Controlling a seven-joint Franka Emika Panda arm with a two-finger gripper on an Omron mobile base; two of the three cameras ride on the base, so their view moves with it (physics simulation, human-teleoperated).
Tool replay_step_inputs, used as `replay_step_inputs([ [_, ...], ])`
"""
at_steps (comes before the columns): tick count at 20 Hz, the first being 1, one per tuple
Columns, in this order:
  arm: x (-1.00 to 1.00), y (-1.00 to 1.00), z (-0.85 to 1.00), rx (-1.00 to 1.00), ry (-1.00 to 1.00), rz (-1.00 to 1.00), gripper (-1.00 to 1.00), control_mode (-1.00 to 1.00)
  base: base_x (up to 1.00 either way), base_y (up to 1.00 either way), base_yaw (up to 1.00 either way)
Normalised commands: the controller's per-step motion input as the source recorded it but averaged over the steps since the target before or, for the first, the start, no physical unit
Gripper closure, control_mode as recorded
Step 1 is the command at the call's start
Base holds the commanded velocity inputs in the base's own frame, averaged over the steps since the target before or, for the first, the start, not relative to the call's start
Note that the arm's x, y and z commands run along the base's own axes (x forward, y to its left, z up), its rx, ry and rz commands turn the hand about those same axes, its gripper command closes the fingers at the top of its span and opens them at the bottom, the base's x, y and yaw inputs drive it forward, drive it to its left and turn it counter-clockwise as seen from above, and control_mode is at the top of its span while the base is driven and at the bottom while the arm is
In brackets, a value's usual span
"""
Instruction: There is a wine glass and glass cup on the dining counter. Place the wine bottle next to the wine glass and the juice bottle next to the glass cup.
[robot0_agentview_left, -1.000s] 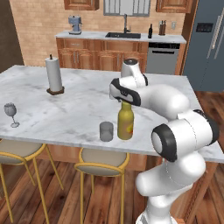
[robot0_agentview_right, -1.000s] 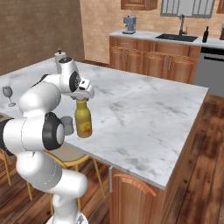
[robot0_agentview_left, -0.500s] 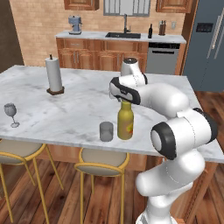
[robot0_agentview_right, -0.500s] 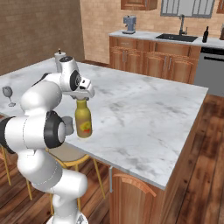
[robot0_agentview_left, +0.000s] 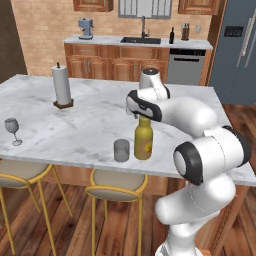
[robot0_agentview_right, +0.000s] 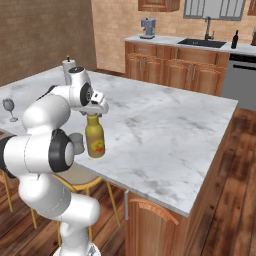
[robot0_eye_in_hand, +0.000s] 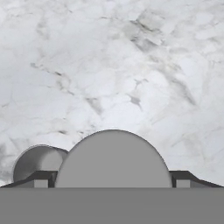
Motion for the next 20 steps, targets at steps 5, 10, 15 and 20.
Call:
replay_step_inputs([
  [5, -0.03, -0.01, -0.05, 0.0, 0.0, -0.02, -1.0, -1.0, 0.0, 0.0, 0.0],
  [10, 0.0, 0.0, 0.05, 0.0, 0.0, -0.02, -1.0, -1.0, 0.0, 0.0, 0.0],
  [15, -0.02, 0.0, 0.08, 0.0, 0.0, -0.01, -1.0, -1.0, 0.0, 0.0, 0.0],
  [20, -0.11, -0.04, 0.06, 0.0, 0.0, -0.02, -1.0, -1.0, 0.0, 0.0, 0.0],
])
